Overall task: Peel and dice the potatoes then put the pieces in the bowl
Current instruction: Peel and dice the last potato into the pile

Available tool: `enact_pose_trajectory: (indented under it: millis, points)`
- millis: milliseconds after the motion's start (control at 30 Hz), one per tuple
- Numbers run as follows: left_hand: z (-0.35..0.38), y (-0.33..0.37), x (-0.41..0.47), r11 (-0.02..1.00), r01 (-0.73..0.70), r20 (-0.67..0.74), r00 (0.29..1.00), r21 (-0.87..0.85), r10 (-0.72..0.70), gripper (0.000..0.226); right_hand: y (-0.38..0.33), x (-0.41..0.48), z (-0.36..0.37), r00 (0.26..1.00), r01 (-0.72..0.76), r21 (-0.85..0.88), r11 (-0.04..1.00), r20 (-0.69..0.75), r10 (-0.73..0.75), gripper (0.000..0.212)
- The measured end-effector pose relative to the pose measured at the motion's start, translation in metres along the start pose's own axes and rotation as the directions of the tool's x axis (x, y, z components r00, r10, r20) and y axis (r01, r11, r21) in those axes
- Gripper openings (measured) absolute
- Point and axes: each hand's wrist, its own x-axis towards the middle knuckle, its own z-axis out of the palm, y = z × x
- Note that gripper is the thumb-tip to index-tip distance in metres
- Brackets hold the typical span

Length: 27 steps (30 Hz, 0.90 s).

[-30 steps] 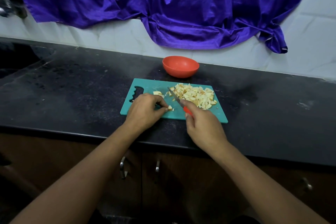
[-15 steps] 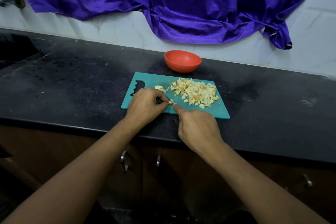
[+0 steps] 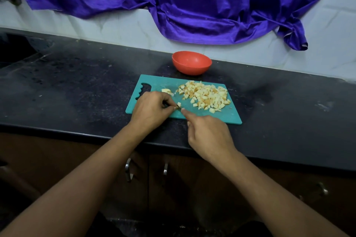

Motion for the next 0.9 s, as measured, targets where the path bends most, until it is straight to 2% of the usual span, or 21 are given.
enact_pose_trajectory:
  millis: [100,233,333,533,700,800,900]
  points:
    - [0.0,-0.001,0.0,1.0,0.02,0.008,1.0,-0.011,-0.02,0.006,-0.003,0.001,0.0,1.0,0.022,-0.05,0.999,0.013,-0.022,0.052]
    - [-0.002,0.0,-0.002,0.999,0.026,0.014,1.0,-0.033,-0.025,0.009,0.002,-0.004,-0.002,0.999,-0.04,0.137,0.99,-0.019,0.043,0.047]
    - [-0.001,0.0,-0.002,0.999,0.018,0.015,1.0,-0.049,-0.017,0.013,0.002,-0.006,0.0,0.998,-0.027,0.18,0.983,-0.048,0.036,0.047]
    - [-0.001,-0.001,-0.002,0.989,0.035,-0.019,0.999,-0.144,-0.038,0.026,0.003,-0.005,0.002,0.999,0.031,0.067,0.997,-0.022,-0.029,0.05]
    - [-0.001,-0.001,-0.003,0.99,0.038,-0.035,0.998,-0.136,-0.043,0.026,0.001,0.0,0.0,0.998,0.06,-0.007,0.998,0.031,-0.059,0.052]
    - [-0.002,0.0,-0.003,0.994,0.044,-0.028,0.999,-0.103,-0.047,0.025,0.01,0.003,-0.002,1.0,-0.017,0.159,0.987,0.022,0.014,0.046]
    - [-0.001,0.001,-0.001,0.997,0.048,-0.019,0.999,-0.061,-0.049,0.023,0.028,0.009,0.001,0.991,-0.063,0.363,0.93,-0.088,0.101,0.043]
